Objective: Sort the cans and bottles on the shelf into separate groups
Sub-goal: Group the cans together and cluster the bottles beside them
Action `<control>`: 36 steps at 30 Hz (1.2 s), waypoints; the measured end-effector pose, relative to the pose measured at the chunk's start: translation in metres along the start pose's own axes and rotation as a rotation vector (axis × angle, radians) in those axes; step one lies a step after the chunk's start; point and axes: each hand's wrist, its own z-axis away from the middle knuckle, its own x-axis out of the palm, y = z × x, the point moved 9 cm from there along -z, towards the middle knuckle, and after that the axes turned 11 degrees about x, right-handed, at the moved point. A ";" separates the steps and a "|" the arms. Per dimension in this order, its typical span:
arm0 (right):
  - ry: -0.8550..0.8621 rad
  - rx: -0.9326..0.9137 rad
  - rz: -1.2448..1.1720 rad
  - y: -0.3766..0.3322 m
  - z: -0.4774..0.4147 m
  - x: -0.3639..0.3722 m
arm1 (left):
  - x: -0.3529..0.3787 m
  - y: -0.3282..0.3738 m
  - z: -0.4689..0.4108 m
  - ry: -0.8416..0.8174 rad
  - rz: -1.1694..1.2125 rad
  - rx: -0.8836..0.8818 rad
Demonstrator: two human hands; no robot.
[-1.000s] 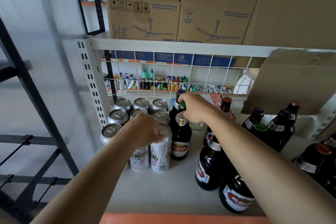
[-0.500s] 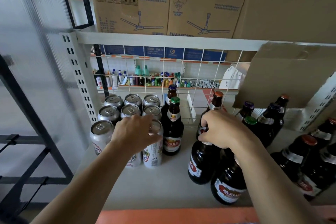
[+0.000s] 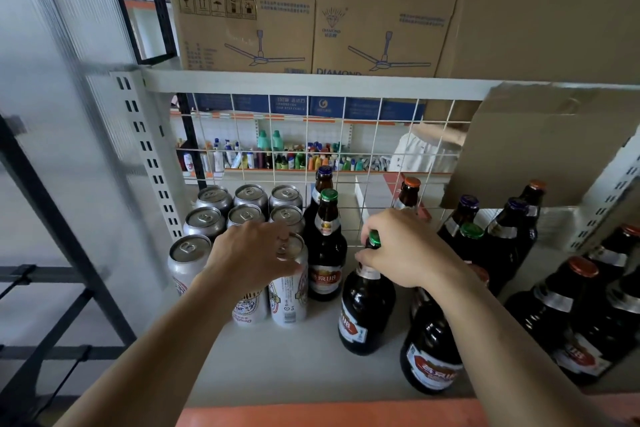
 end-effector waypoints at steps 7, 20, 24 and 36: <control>-0.038 -0.069 -0.010 -0.025 -0.007 0.008 | -0.001 0.001 0.002 0.016 0.012 0.008; -0.044 -0.118 -0.019 -0.051 -0.025 0.021 | 0.000 0.000 0.001 0.018 -0.021 -0.017; -0.050 -0.101 -0.026 -0.049 -0.023 0.022 | 0.001 0.000 0.001 0.014 -0.020 -0.020; -0.002 -0.007 -0.155 -0.009 0.000 -0.003 | -0.002 0.016 0.015 0.044 -0.016 0.055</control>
